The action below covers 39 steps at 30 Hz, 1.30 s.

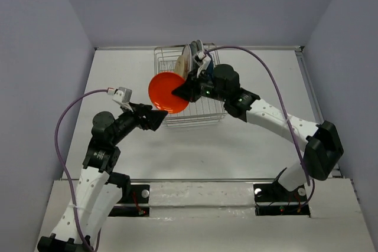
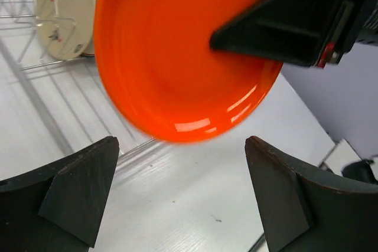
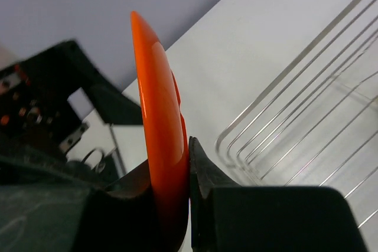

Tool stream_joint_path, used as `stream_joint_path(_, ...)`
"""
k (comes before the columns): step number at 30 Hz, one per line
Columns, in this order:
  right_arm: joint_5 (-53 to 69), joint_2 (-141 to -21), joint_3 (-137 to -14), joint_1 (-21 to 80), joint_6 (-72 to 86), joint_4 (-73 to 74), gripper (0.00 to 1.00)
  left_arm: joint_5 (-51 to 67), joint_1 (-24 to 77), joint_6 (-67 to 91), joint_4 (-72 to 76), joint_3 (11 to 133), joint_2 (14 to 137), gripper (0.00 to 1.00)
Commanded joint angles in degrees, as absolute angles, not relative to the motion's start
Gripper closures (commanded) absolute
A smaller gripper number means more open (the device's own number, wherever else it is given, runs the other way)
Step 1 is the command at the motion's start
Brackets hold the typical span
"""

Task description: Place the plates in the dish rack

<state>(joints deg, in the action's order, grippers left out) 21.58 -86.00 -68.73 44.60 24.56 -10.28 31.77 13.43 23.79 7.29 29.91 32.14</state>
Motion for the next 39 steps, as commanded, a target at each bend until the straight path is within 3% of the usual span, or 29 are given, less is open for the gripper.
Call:
stream_joint_path(1,2.8,-92.2,-81.1,44.5,24.7,-2.7,0.93,14.6,13.5,18.6,0.1,34.8,30.2,0.01)
stream_joint_path(9,-25.9,-106.8,-103.6,44.5,28.6,8.2,0.93,5.1,16.3,18.5,-4.3,35.7,28.2,0.01)
stream_joint_path(15,-37.9,-116.4,-116.1,44.5,29.9,13.4,0.93,1.2,20.6,19.3,-5.3,35.8,27.5,0.01)
stream_joint_path(26,-44.2,-133.8,-133.8,45.0,28.7,17.7,0.93,-7.0,26.5,21.4,-7.4,35.6,25.6,0.01)
stream_joint_path(39,-43.2,-141.5,-137.3,46.1,28.0,18.6,0.93,-8.3,28.1,21.9,-7.2,35.3,25.1,0.01)
